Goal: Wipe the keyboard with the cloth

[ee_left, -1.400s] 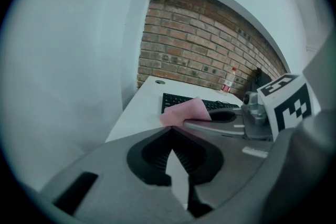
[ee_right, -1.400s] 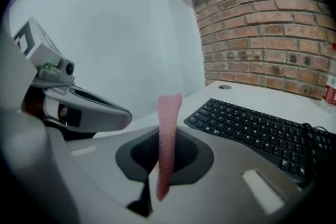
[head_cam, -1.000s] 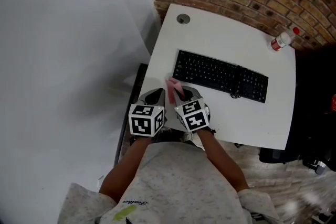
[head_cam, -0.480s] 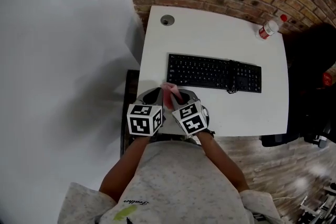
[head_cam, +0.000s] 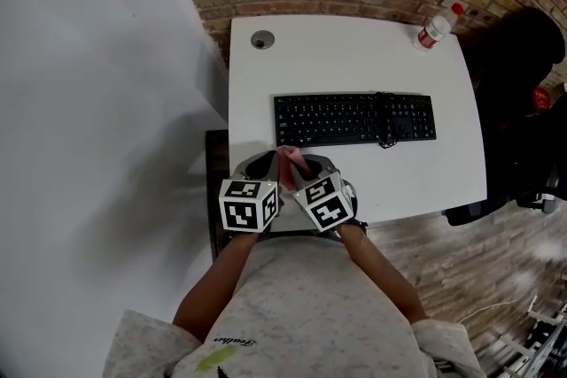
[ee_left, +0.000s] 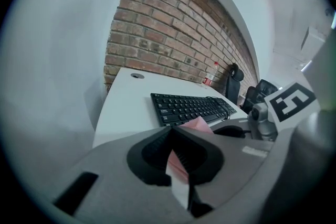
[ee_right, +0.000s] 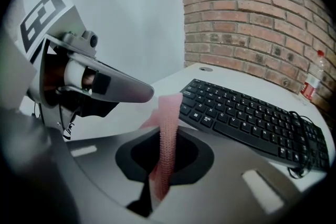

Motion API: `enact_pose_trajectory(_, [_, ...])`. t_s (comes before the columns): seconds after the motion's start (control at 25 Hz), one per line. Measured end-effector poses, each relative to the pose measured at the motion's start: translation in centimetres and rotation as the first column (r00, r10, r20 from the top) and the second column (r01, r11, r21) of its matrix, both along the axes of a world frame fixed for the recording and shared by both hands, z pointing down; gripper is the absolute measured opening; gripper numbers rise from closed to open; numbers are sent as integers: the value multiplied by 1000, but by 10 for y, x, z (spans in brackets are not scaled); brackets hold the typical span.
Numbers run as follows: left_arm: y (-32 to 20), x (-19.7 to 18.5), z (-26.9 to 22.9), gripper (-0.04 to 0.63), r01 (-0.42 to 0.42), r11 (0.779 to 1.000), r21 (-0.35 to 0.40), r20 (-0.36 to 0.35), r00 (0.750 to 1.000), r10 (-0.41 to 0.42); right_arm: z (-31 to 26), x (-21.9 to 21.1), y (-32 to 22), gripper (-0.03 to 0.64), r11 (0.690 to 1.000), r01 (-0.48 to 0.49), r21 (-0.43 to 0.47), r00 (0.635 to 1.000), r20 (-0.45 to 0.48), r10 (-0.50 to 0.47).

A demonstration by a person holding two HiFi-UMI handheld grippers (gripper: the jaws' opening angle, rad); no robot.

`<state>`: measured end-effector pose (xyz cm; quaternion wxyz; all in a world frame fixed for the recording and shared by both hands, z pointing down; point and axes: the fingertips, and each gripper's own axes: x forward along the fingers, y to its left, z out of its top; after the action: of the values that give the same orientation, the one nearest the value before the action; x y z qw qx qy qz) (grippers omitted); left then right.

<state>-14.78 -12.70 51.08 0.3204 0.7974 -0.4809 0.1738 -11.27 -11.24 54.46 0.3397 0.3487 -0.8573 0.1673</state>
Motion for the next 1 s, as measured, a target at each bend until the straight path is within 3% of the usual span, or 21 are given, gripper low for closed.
enact_pose_trajectory(0.44, [-2, 14, 0, -11, -63, 998, 1, -26, 998, 63, 1, 21, -2, 23, 995, -96, -14, 995, -19, 95])
enact_pose_trajectory(1.0, [2, 49, -4, -11, -68, 998, 13, 1, 998, 68, 1, 55, 1, 23, 995, -97, -8, 995, -3, 97])
